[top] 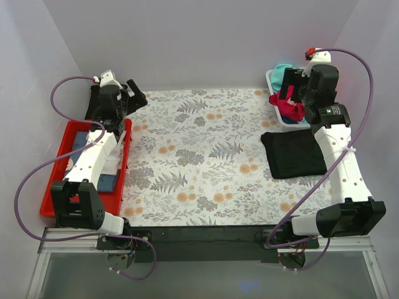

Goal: Fold and stack the t-shirts
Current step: Grab crumpled tshirt from bin with the right arm

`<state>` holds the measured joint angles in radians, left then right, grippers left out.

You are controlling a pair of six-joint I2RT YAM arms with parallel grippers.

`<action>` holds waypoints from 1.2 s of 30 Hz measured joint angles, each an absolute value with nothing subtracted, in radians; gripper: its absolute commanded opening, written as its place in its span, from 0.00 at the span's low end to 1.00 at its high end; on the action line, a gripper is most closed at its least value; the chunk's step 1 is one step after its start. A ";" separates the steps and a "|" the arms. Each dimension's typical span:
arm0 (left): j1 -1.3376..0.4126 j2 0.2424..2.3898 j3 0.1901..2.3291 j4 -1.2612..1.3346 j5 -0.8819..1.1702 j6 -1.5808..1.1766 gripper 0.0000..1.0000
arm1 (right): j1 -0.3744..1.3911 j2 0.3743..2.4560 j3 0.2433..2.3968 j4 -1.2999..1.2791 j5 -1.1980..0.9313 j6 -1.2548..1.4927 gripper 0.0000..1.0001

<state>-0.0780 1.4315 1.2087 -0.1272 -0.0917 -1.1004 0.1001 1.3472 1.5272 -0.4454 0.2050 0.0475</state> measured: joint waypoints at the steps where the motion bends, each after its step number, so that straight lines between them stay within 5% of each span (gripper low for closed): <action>1: -0.078 1.432 1.209 -0.130 -0.089 -1.101 0.94 | 0.100 1.347 1.527 -0.445 0.203 0.048 0.98; 15: -0.078 1.424 1.169 -0.181 -0.051 -1.100 0.94 | 0.098 1.539 1.571 -0.265 -0.217 0.187 0.97; 22: -0.078 1.385 1.115 -0.216 -0.051 -1.093 0.94 | 0.083 1.761 1.818 -0.373 0.019 0.203 0.90; 27: -0.078 1.359 1.104 -0.217 -0.052 -1.086 0.94 | 0.062 1.853 1.927 -0.401 0.113 0.208 0.71; 36: -0.078 1.349 1.101 -0.247 -0.054 -1.086 0.95 | 0.015 2.075 2.006 -0.440 0.180 0.286 0.68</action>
<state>-0.0780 1.3487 1.1011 -0.2466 -0.0544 -1.0863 0.0154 2.0750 2.0060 -0.4400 0.1802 0.2863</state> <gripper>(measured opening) 0.939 0.684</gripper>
